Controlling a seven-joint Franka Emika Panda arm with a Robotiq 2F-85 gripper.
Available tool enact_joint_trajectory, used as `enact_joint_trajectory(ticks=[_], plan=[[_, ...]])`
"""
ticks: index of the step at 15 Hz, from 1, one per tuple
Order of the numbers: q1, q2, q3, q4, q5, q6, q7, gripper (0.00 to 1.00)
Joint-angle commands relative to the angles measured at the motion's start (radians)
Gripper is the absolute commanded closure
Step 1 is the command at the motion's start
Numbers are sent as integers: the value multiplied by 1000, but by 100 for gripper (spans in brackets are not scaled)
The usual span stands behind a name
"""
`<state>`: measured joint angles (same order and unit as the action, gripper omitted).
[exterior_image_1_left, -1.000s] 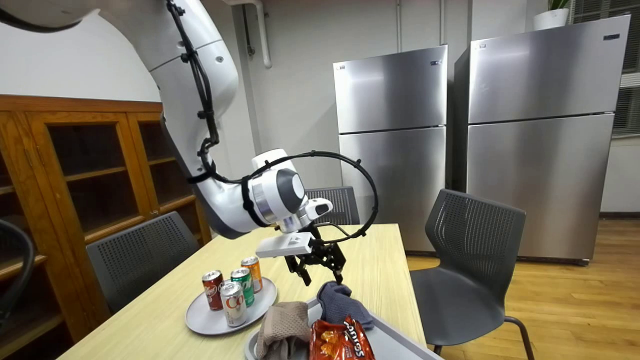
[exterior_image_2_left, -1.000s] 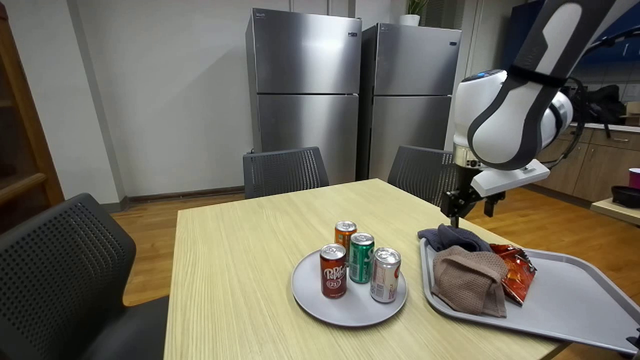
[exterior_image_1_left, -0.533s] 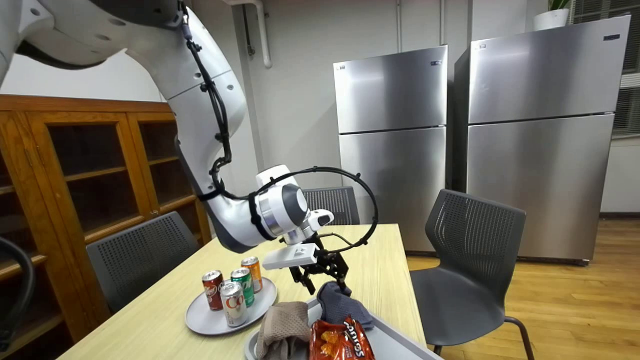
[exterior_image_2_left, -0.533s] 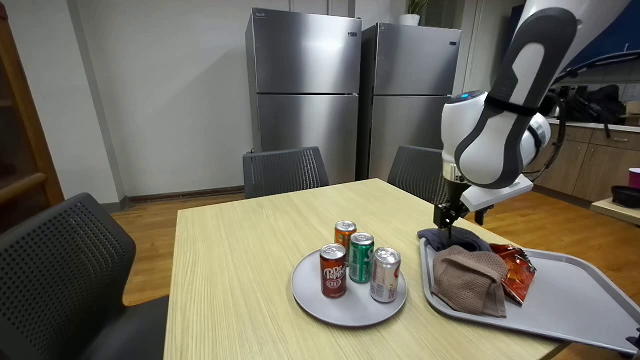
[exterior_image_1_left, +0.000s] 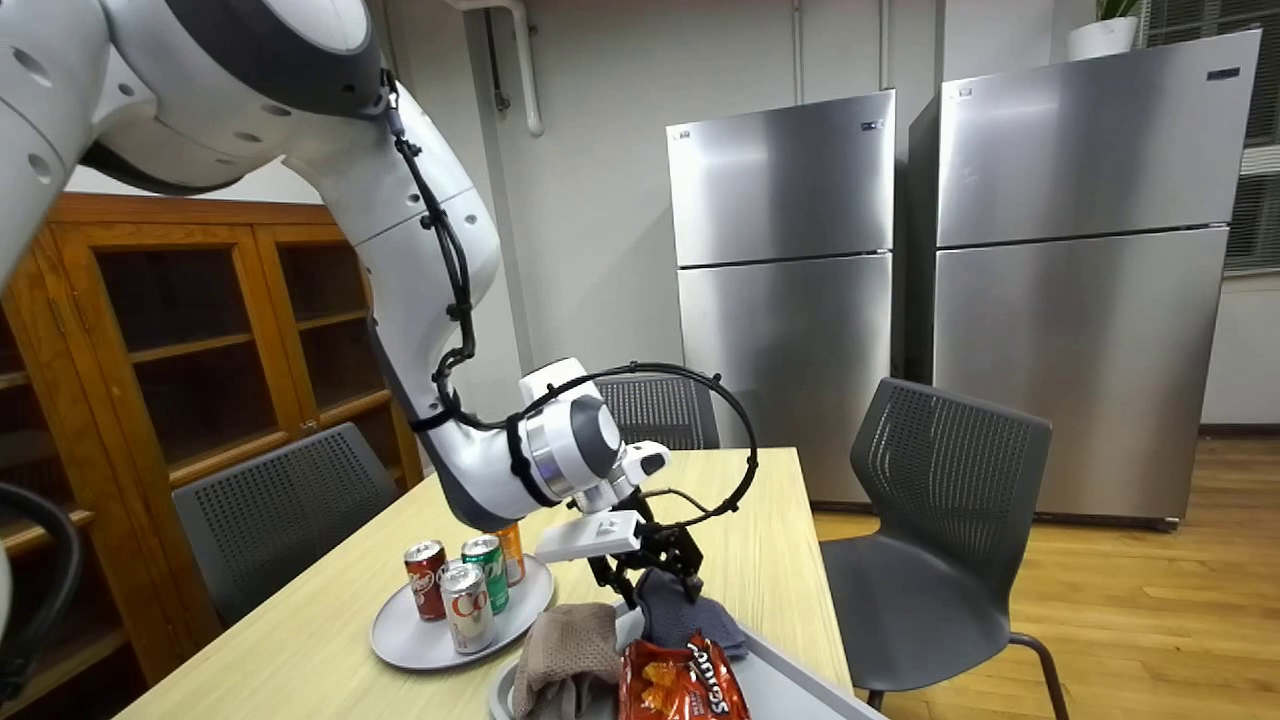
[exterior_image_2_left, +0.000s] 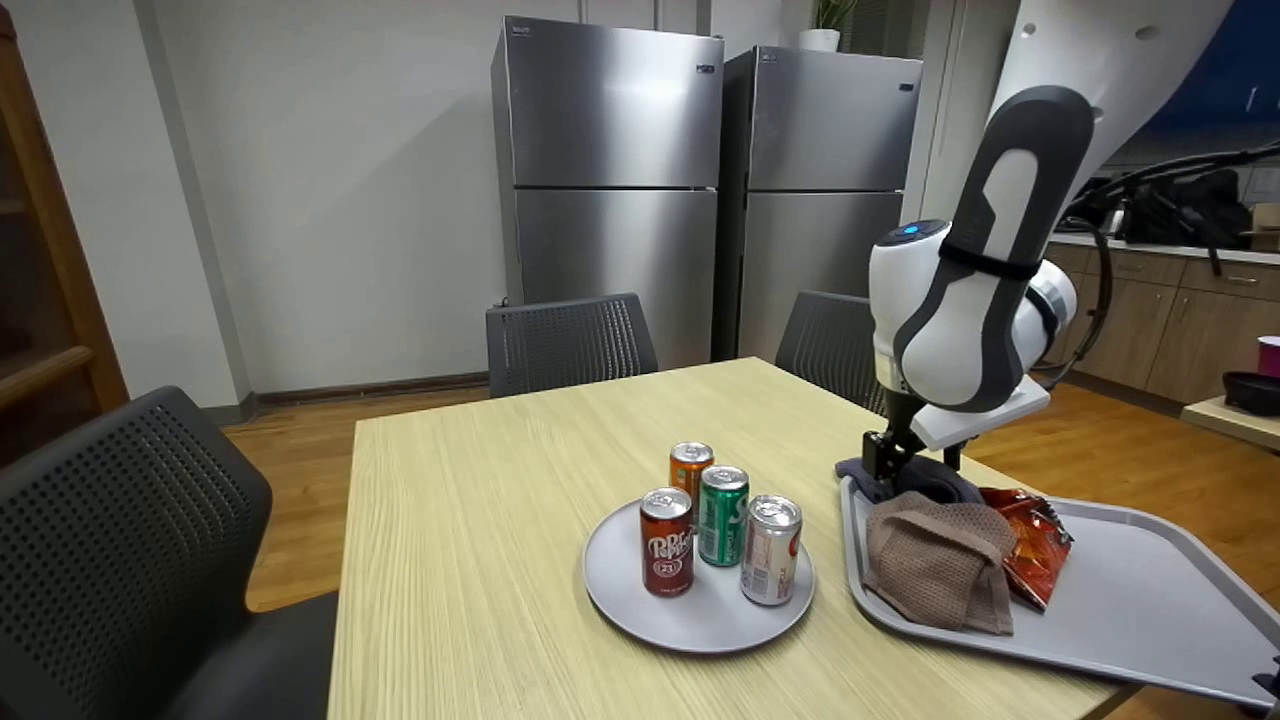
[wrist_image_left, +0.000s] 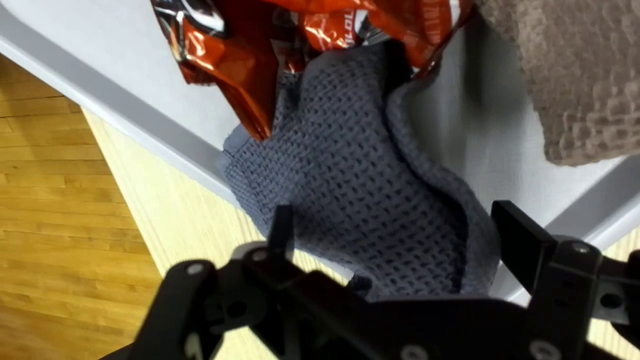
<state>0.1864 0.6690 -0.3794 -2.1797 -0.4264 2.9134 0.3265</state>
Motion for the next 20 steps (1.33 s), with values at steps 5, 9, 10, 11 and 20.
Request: enact_joint_trajectory(ticks=[5, 9, 10, 11, 20], plan=[[76, 59, -85, 36, 36, 22, -8, 25], [94, 68, -104, 31, 41, 35, -10, 51], [98, 70, -108, 30, 42, 37, -11, 60], [101, 71, -111, 29, 44, 39, -12, 66], [126, 26, -140, -6, 63, 49, -29, 98]])
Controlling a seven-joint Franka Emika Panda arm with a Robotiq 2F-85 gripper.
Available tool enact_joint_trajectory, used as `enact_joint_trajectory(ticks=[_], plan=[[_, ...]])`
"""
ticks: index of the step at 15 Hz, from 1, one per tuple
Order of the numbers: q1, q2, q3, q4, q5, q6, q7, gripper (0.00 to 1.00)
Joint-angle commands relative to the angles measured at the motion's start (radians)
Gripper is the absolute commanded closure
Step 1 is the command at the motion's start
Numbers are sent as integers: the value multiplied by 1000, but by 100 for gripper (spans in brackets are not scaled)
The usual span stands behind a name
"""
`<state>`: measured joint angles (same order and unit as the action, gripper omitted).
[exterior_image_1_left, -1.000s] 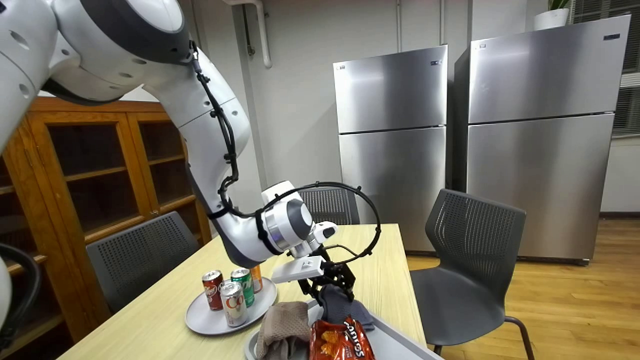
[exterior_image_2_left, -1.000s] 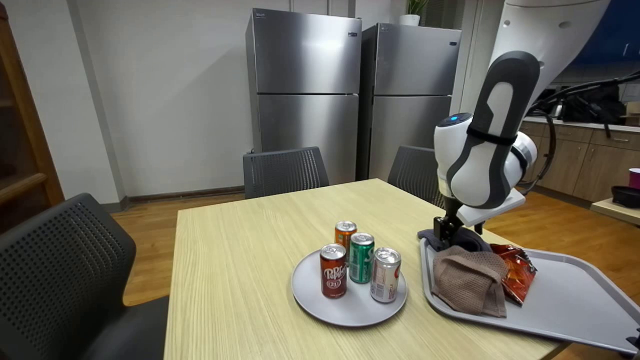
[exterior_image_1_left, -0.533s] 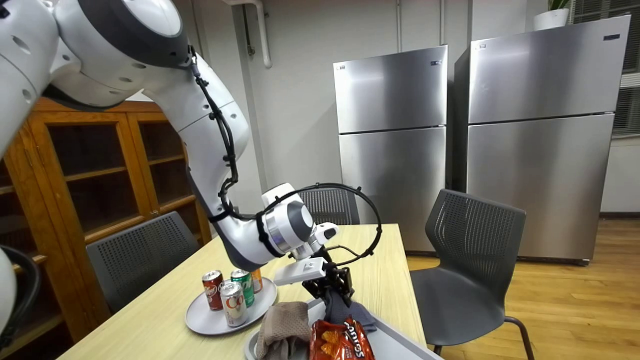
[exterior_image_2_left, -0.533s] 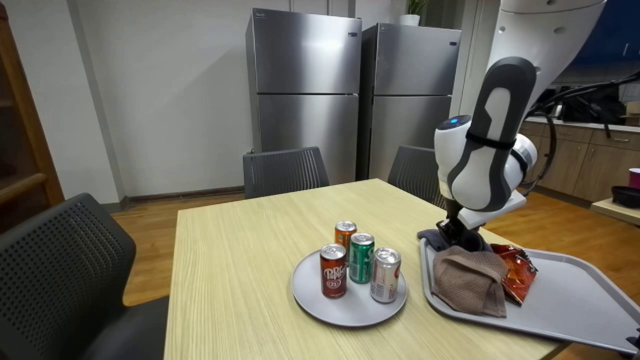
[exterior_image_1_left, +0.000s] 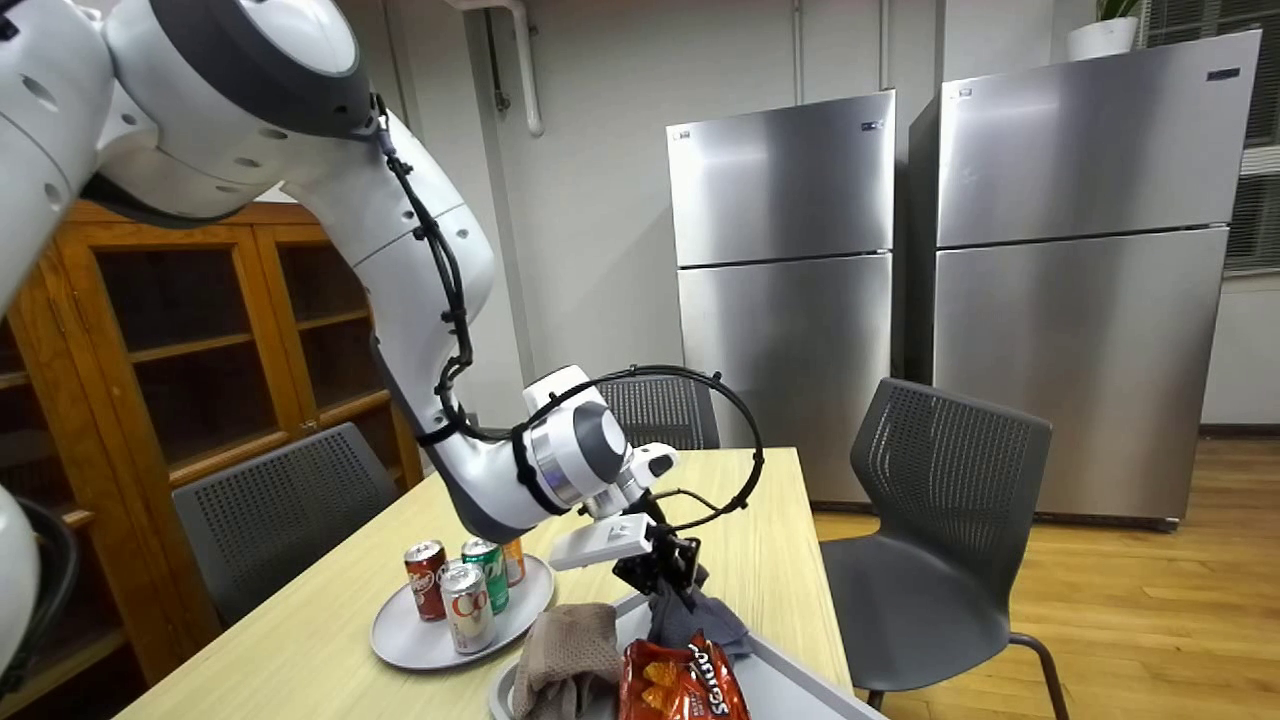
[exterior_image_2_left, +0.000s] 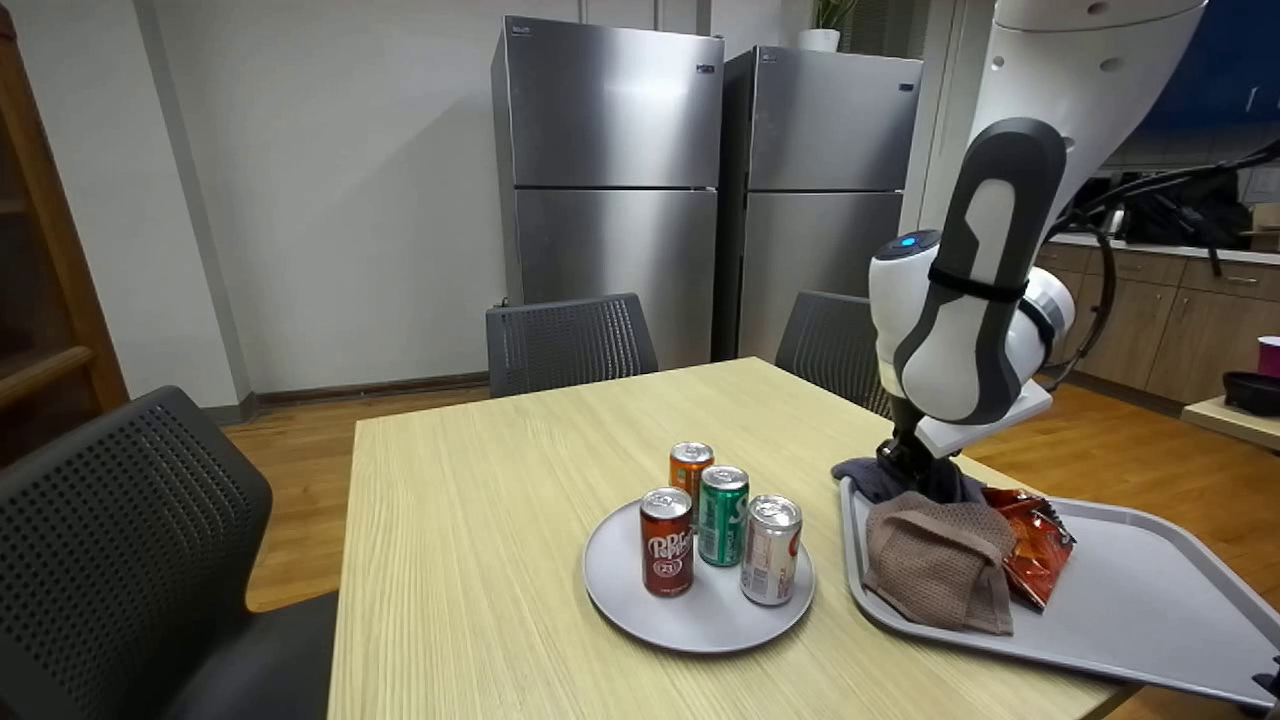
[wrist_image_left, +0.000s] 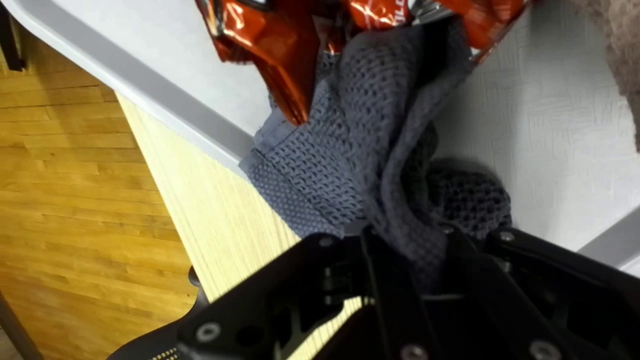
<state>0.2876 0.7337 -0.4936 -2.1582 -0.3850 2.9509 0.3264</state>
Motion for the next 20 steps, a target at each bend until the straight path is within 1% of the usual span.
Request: enact_joint_trajectory(ticks=[1, 7, 11, 16, 20], plan=[[26, -52, -30, -31, 24, 10, -32, 97], [51, -135, -77, -45, 11, 7, -23, 97], [69, -170, -114, -27, 6, 1, -9, 97], [46, -161, -118, 19, 21, -12, -3, 97], [-6, -122, -83, 78, 70, -46, -12, 97]])
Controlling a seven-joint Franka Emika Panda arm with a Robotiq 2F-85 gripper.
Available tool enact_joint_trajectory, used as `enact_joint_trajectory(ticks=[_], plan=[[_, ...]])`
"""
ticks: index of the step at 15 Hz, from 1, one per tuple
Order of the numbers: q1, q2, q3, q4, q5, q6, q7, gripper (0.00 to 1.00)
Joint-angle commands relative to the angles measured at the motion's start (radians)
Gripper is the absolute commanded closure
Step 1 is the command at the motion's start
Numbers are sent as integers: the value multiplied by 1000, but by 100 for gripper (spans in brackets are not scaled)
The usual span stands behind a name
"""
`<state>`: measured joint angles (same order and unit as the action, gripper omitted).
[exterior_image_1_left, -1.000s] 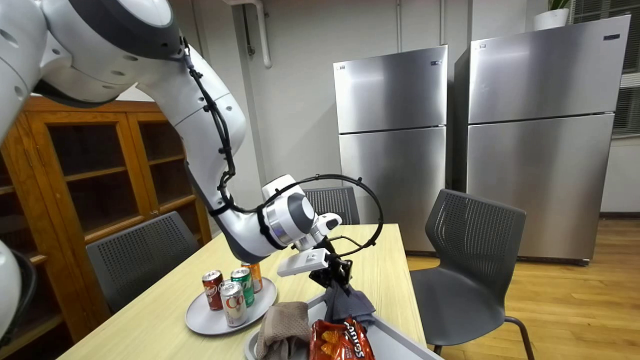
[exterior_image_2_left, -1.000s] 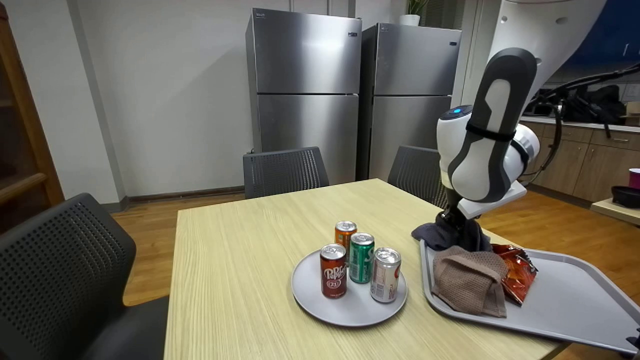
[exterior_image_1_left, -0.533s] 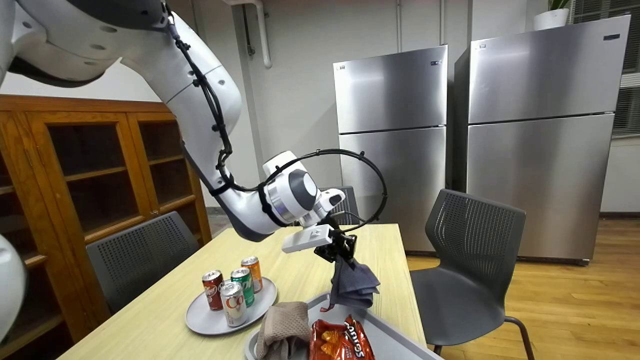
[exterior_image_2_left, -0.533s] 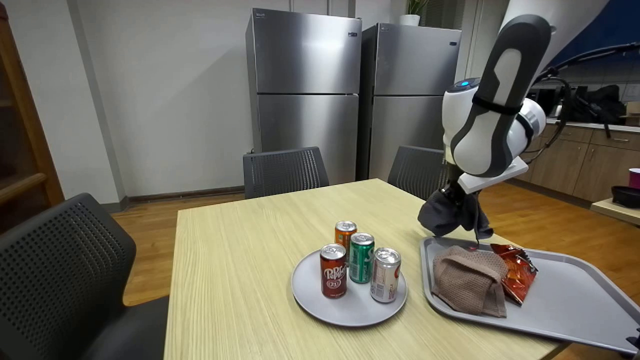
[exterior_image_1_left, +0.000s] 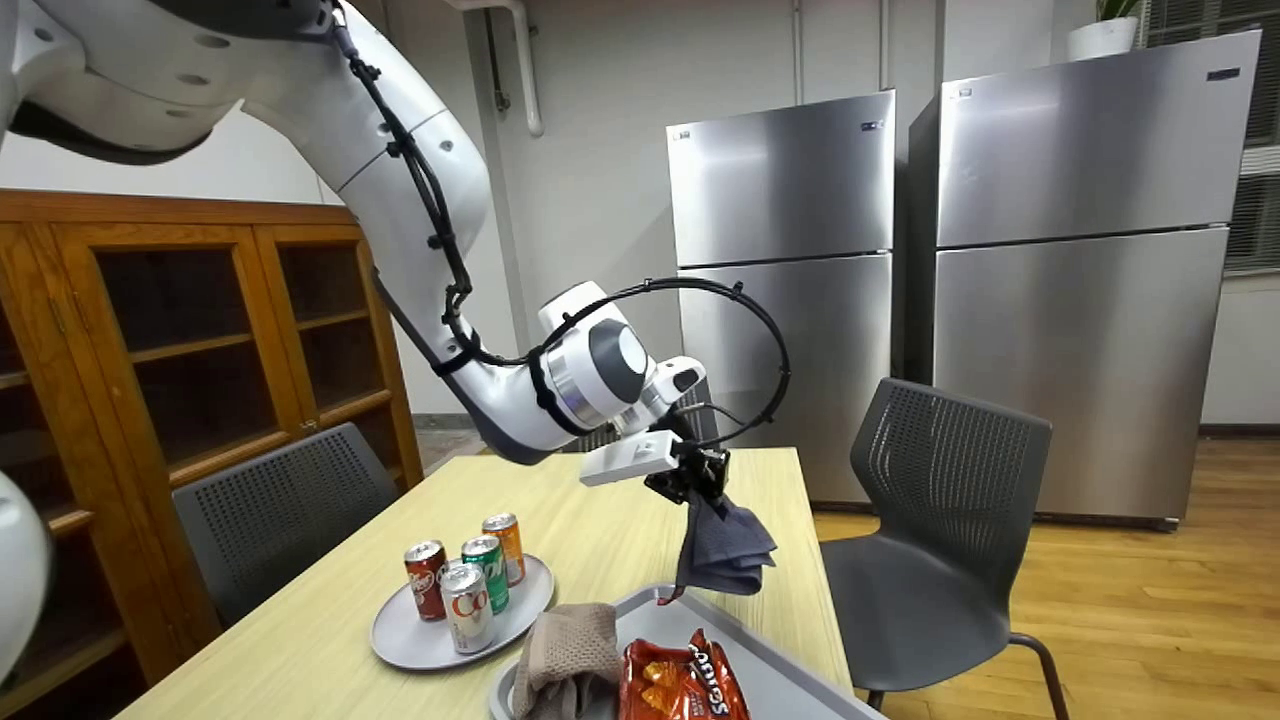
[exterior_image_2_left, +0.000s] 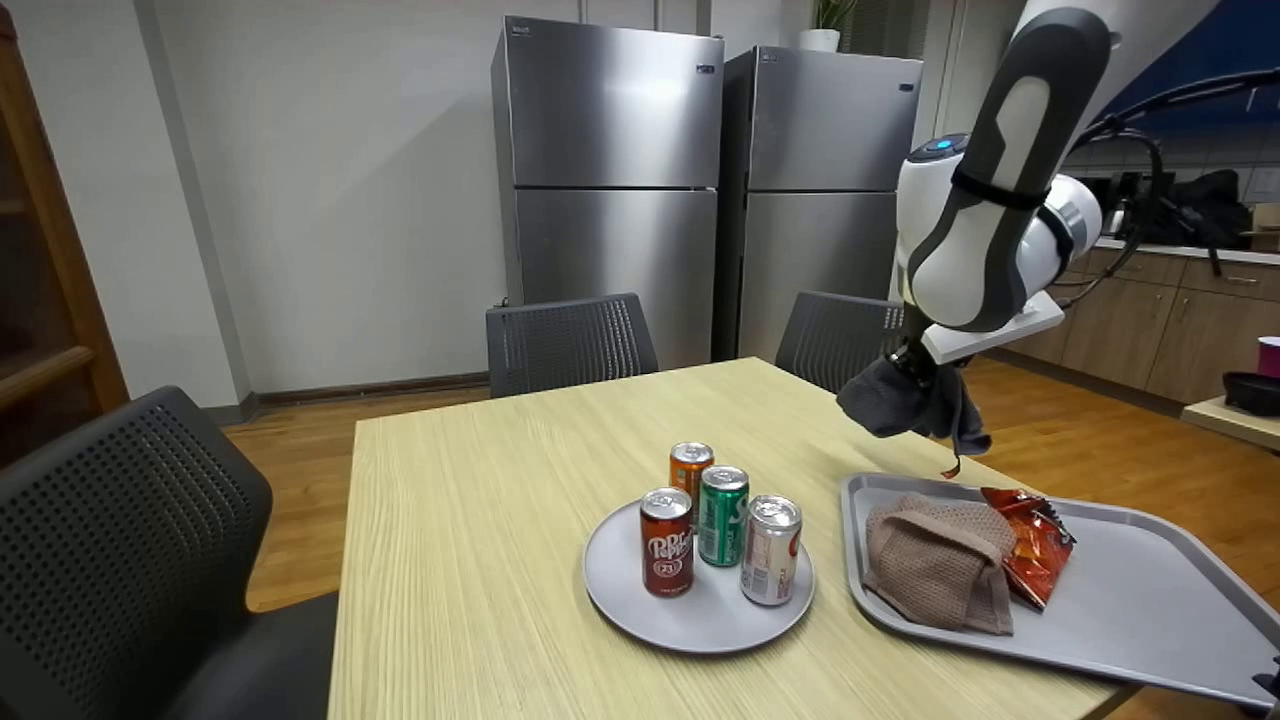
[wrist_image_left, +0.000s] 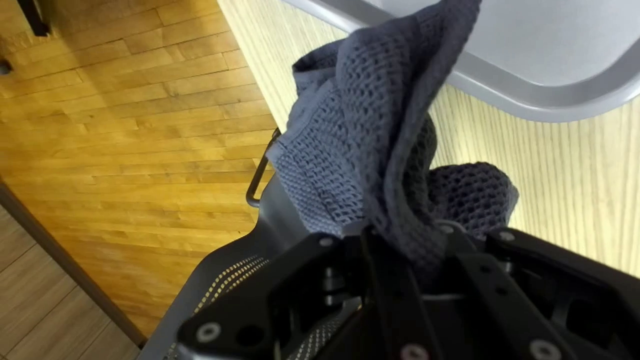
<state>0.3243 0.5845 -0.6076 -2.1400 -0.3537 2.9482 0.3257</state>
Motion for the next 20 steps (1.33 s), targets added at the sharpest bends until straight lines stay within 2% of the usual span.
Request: enact_joint_trajectory(ticks=[1, 11, 17, 18, 20], plan=[[-61, 37, 43, 78, 57, -52, -14, 97], [-219, 198, 164, 288, 154, -77, -33, 97], [-243, 258, 183, 357, 180, -83, -37, 97], [-242, 261, 181, 360, 181, -83, -37, 64], [-244, 257, 180, 358, 184, -79, -39, 56]])
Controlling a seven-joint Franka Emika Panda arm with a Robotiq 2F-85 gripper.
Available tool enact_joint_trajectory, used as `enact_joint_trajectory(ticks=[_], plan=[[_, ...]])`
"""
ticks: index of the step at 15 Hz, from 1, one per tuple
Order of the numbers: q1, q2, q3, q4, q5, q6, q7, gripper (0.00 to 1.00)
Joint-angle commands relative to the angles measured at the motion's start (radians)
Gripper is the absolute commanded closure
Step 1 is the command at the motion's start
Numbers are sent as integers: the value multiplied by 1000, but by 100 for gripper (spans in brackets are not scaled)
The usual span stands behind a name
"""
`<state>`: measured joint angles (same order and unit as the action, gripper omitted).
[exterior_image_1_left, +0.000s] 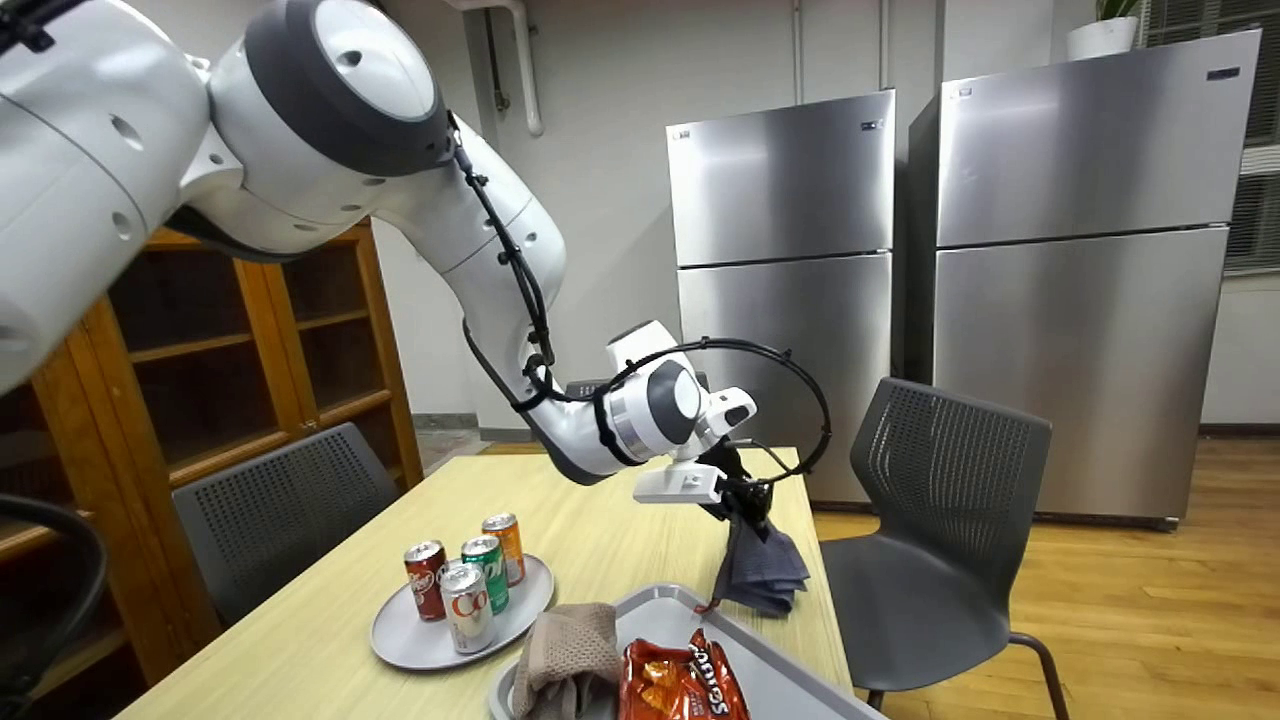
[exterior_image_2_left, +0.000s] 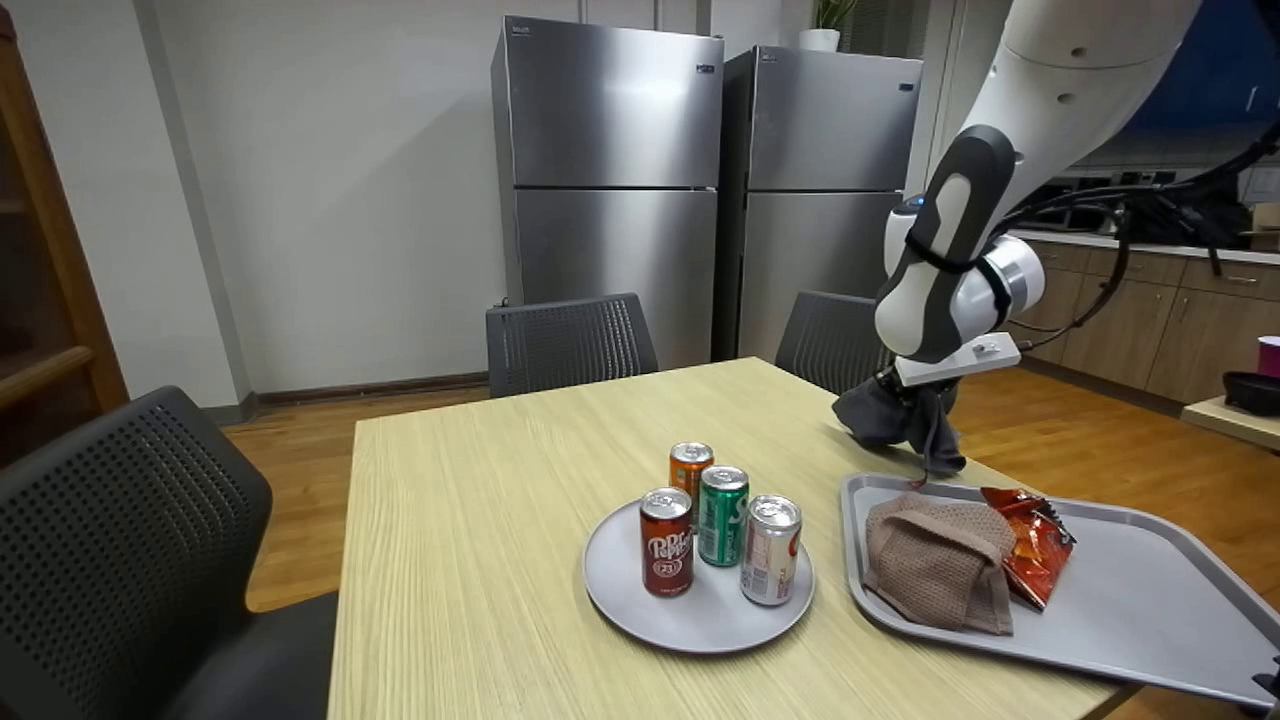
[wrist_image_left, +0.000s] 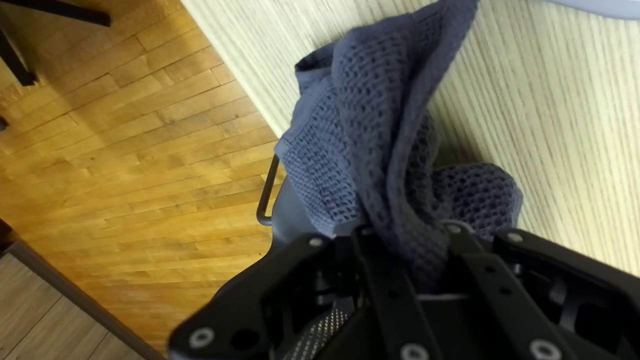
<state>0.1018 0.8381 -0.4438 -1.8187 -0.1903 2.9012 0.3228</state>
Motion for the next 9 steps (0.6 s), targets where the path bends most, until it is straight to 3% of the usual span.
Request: enact_joint_trajectory(ticks=[1, 7, 9], plan=[[-20, 0, 14, 34, 20, -28, -37, 48], [-8, -41, 6, -18, 5, 8, -51, 5], [-2, -60, 4, -43, -1, 22, -62, 0]])
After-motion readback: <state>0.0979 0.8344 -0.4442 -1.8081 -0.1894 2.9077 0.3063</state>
